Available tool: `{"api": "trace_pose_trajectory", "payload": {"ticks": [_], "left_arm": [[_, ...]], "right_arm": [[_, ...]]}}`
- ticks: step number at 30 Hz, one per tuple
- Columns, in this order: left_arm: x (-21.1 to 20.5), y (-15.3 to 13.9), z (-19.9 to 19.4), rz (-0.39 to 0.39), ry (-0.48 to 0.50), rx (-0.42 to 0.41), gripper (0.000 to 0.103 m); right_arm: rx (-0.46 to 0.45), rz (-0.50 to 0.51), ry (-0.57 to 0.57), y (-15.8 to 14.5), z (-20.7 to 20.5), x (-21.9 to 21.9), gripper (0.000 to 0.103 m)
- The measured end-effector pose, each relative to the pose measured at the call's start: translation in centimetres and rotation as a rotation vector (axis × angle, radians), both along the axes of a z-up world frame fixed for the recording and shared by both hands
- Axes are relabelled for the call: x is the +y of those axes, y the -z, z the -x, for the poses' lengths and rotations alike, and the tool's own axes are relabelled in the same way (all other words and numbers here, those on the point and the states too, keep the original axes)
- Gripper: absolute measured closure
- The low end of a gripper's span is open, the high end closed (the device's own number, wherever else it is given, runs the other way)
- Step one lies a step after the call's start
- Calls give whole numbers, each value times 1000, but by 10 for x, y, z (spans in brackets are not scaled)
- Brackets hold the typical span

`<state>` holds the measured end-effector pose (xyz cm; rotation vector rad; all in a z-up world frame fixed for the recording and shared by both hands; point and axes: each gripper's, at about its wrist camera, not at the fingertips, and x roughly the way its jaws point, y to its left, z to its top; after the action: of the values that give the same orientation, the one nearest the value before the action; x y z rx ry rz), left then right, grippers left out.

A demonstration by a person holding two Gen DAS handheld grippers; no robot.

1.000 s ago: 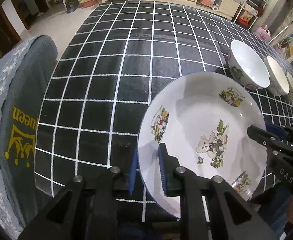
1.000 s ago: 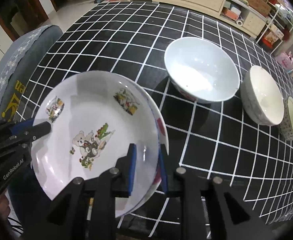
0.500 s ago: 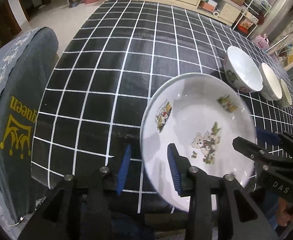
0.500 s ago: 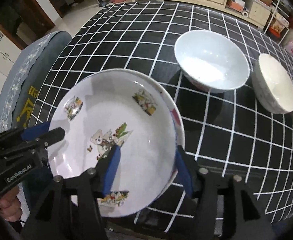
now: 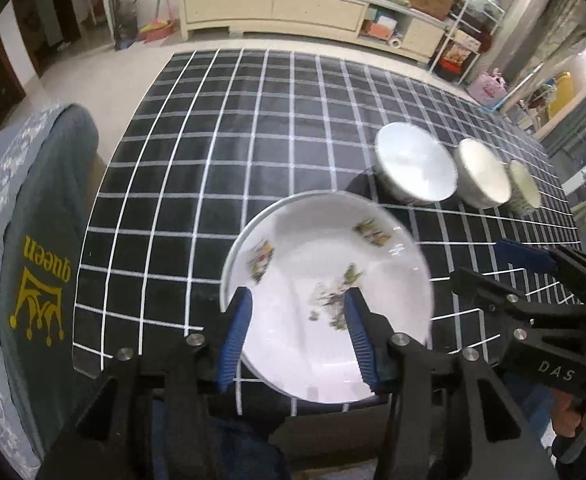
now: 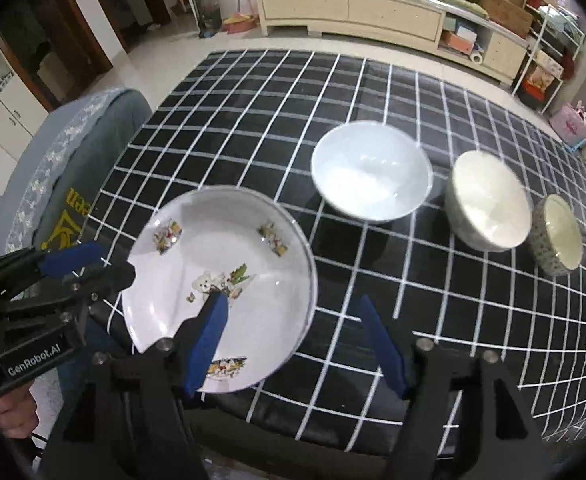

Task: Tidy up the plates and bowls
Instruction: 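Open both grippers and release the cartoon bear plate, then move both grippers to the rim of the plain white bowl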

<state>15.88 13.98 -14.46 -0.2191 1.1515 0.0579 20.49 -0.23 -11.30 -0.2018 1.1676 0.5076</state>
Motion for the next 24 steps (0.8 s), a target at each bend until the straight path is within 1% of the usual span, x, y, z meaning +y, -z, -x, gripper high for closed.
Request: {"api": "trace_pose_trajectory", "payload": {"ticks": [1,4,6,12,16,19,21,22,24], "left_arm": [[-4,-6,-1,1,8,-7,58],[-14,-22,-7,-3,24,-20,53],[-20,-31,-14,2,32,-22,53],[-32,-55,-37,23,51,-25,53],[-39,-63,-56,45,53,-11,51],[-43,-65,-69,33,55,-7,51],[-45,-60,-82,53,63,15,51],[-46,-56,-87,65,65,30,51],[-49,-48,-98,74,65,53,51]], "right_arm": [[-2,-1,4,-3,-1,-2,30],[4,-8,28,-16,-8,-15,30],[28,-25,36,-24,-14,-24,30],[51,-36,56,-43,-30,-38,30],[63,-47,61,-55,-46,-46,30],[75,-62,76,-60,-62,-51,30],[107,-84,89,-58,-73,-54,30],[149,-117,105,-53,-82,-57,30],[208,-150,128,-44,-94,-59,30]]}}
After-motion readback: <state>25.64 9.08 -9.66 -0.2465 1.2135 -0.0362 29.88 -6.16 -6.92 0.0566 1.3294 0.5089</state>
